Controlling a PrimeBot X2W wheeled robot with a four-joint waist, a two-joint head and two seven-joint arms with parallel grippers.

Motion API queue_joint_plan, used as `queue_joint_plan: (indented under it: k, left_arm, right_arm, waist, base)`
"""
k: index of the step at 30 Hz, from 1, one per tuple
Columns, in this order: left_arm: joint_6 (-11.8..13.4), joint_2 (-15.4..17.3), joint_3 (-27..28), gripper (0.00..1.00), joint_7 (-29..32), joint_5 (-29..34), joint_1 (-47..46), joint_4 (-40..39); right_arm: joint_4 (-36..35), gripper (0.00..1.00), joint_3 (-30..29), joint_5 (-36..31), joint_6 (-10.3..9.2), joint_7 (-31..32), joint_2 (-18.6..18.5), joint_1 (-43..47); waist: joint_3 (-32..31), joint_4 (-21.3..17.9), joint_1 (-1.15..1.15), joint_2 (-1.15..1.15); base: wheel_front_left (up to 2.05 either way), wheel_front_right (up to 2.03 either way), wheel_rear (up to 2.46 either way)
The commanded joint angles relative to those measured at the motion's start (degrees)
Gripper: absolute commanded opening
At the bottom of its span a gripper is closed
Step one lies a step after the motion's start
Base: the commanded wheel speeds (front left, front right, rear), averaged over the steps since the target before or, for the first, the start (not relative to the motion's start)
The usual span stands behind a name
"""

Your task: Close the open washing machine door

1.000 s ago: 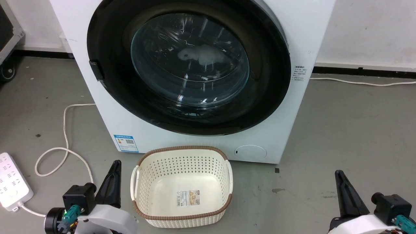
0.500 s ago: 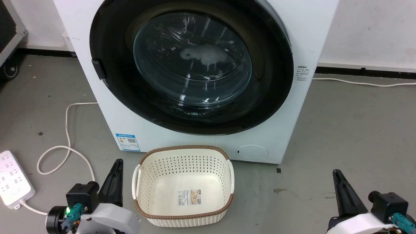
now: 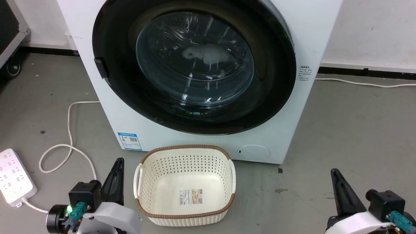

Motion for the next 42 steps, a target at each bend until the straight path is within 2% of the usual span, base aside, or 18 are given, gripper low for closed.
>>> queue_joint_plan:
  k: [1, 42]
  left_arm:
    - [0.27, -0.33, 0.25, 0.00, 0.31, 0.50, 0.78, -0.33]
    - [1.07, -3.02, 1.44, 0.00, 3.84, 6.43, 1.59, -3.22]
  right_arm:
    - [-0.44, 0.00, 0.10, -0.62, -0.02, 0.25, -0.04, -0.63]
    - [-2.99, 0.00, 1.32, -4.54, -0.03, 4.15, -0.09, -1.41]
  waist:
    - [0.01, 0.03, -0.01, 0.00]
    - [0.33, 1.58, -0.01, 0.00]
  base:
    - [0.00, 0.00, 0.00]
    - [0.00, 0.00, 0.00]
